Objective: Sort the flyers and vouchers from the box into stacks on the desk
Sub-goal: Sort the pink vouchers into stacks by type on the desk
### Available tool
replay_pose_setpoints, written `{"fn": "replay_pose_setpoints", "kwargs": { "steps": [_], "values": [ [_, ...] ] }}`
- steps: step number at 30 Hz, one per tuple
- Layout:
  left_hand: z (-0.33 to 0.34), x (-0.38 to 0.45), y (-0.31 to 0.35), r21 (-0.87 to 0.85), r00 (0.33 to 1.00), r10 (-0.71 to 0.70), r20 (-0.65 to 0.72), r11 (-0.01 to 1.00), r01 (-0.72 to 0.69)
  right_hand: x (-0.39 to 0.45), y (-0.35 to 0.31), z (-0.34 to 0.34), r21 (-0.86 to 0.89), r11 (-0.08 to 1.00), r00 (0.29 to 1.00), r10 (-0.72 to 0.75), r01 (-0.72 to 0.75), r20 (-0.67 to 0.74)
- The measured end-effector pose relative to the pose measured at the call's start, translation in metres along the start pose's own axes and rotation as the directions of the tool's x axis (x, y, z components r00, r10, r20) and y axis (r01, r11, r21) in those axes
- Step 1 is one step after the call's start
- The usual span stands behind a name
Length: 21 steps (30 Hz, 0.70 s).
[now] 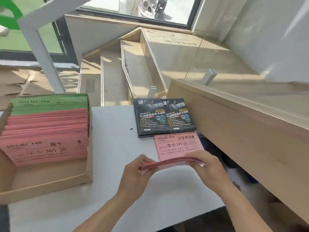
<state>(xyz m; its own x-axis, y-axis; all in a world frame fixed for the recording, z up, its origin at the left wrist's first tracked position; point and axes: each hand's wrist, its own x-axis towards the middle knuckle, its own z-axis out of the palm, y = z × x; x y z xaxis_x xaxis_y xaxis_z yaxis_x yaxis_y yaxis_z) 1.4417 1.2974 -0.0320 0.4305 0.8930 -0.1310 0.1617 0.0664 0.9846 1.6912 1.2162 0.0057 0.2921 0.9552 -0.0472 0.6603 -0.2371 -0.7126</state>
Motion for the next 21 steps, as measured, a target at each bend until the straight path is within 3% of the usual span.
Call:
{"fn": "replay_pose_setpoints", "kwargs": {
  "steps": [4, 7, 10, 15, 18, 21],
  "values": [
    [0.015, -0.010, -0.021, 0.026, 0.997, -0.074, 0.014, 0.997, 0.073, -0.007, 0.034, 0.008, 0.086, 0.992, 0.995, 0.088, -0.092, 0.050],
    [0.022, -0.016, -0.029, 0.023, 0.992, -0.114, -0.059, 0.993, 0.115, -0.008, 0.054, 0.010, 0.231, 0.947, 0.975, 0.219, -0.223, 0.045],
    [0.033, -0.013, -0.030, -0.004, 0.971, -0.157, -0.179, 0.987, 0.158, -0.005, 0.064, 0.015, 0.227, 0.948, 0.973, 0.205, -0.224, 0.104],
    [0.061, 0.028, -0.011, 0.012, 0.943, -0.133, -0.306, 0.990, 0.143, 0.027, 0.057, 0.004, 0.406, 0.890, 0.952, 0.280, -0.209, -0.124],
    [0.076, 0.063, -0.004, 0.064, 0.938, -0.166, -0.303, 0.979, 0.194, 0.055, 0.064, -0.002, 0.327, 0.904, 0.915, 0.351, -0.276, -0.199],
    [0.087, 0.085, -0.010, 0.134, 0.933, -0.217, -0.287, 0.955, 0.263, 0.074, 0.076, 0.002, 0.071, 0.941, 0.912, 0.339, -0.332, -0.229]
  ]
}}
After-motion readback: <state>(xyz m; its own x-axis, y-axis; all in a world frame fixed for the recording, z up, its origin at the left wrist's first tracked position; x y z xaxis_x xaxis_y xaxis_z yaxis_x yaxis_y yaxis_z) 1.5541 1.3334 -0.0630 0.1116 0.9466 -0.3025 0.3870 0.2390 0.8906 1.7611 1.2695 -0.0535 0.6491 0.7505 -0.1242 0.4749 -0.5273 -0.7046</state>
